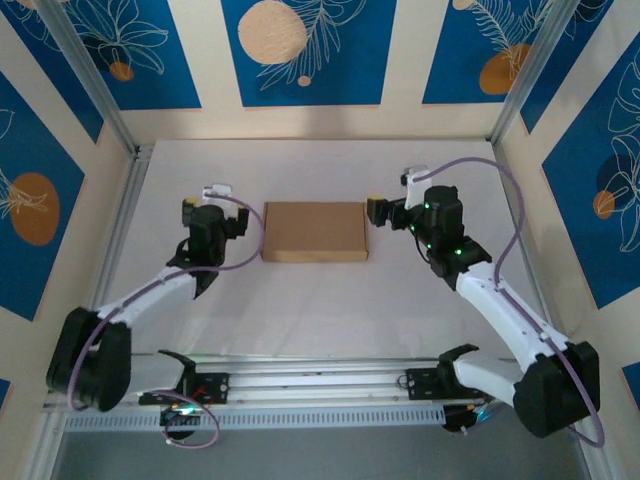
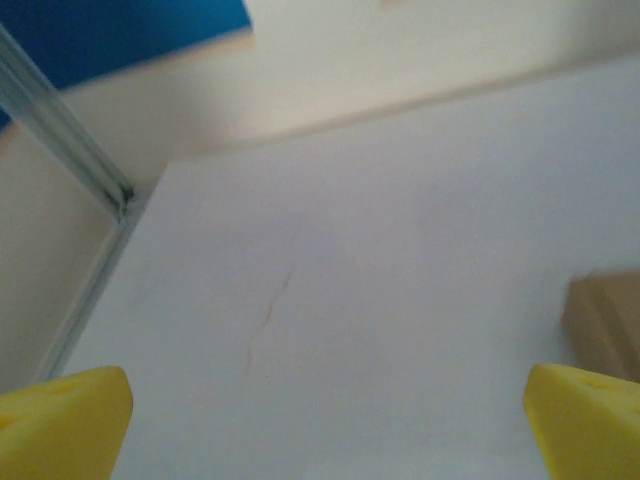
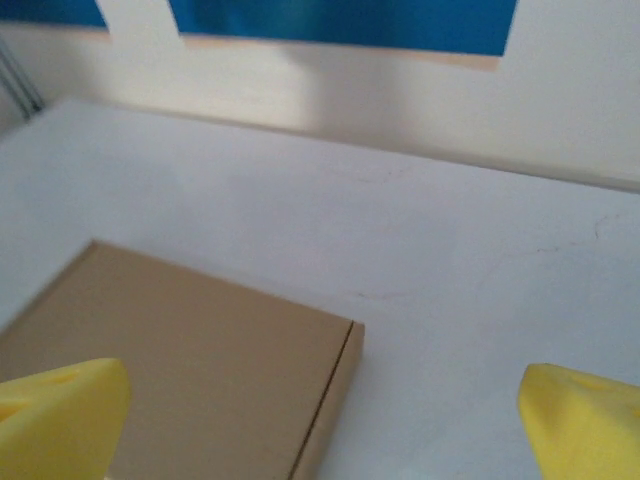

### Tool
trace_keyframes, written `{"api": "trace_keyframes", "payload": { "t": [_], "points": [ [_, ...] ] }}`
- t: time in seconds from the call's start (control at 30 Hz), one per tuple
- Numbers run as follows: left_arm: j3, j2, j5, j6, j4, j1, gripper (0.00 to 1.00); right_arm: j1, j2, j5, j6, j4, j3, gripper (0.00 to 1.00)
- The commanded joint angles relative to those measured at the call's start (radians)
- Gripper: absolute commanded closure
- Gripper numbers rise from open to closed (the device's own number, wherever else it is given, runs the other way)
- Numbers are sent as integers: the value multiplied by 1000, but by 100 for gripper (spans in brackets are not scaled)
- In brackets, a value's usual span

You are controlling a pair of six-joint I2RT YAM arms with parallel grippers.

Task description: Fold the paper box

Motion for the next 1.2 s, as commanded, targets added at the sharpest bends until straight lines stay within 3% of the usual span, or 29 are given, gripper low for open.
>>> {"api": "trace_keyframes", "payload": {
  "t": [0.0,0.1,0.2,0.23,0.27,0.33,0.4,0.5,0.6,0.63,0.67,0.7,0.77,0.8,1.17],
  "points": [
    [-79,38,120,28,178,83,0,-23,0,-39,-148,195,-66,1],
    [-96,77,131,6,193,120,0,-82,29,-54,-108,273,-137,1],
    [-174,169,133,-90,367,188,0,-147,88,-38,-74,319,-184,1],
    [-207,198,225,-103,482,230,0,-170,108,-22,-61,342,-203,1],
    [-218,198,331,-110,460,257,0,-188,123,-8,-45,365,-221,1],
    [-246,255,393,-84,607,261,0,-241,151,8,32,445,-273,1],
    [-211,236,469,-54,494,260,0,-280,168,-29,34,522,-323,1],
    [-199,244,498,-46,483,261,0,-347,256,-147,46,850,-466,1],
    [-200,245,490,-43,491,257,0,-396,464,-206,100,1245,-565,1],
    [-199,242,486,-43,483,257,0,-412,482,-241,111,1266,-569,1],
    [-198,245,484,-42,487,255,0,-438,430,-302,112,1146,-548,1],
    [-199,244,481,-40,487,254,0,-437,381,-287,105,949,-485,1],
    [-200,245,476,-40,487,253,0,-410,428,-274,89,817,-369,1],
    [-198,244,474,-40,484,252,0,-353,420,-159,53,751,-342,1],
    [-195,245,469,-42,479,253,0,-356,422,-179,40,735,-335,1]
  ]
}}
